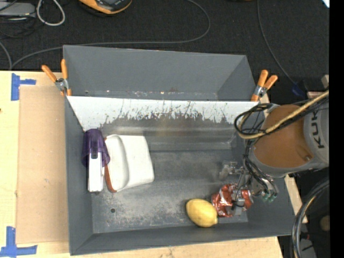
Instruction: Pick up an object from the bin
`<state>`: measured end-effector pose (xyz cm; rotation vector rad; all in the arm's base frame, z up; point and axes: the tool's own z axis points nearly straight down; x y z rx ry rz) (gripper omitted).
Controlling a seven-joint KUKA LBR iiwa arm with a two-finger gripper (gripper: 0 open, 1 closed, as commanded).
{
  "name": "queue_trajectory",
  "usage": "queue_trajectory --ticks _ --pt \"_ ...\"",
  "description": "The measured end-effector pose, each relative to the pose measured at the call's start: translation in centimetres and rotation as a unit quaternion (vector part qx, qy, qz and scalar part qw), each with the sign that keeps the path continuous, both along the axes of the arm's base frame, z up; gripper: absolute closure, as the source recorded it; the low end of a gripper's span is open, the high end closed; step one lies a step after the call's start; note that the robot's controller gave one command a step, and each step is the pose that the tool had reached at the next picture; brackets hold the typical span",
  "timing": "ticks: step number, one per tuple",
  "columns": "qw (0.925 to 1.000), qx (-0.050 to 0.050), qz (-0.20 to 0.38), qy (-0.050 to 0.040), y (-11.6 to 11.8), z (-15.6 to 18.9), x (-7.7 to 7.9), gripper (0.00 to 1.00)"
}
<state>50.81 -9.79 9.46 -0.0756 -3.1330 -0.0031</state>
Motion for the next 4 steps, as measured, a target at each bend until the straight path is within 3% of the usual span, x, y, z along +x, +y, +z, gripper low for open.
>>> queue_trajectory --ticks 1,2,4 --pt "0.9999 -0.001 -0.008 -0.0076 2.1 -1.8 1.2 0.00" --pt "0.9999 -0.001 -0.011 -0.0024 1.2 -2.4 -0.2 1.00" --pt "0.9998 -0.002 -0.020 -0.0024 0.3 -0.5 -0.6 1.00"
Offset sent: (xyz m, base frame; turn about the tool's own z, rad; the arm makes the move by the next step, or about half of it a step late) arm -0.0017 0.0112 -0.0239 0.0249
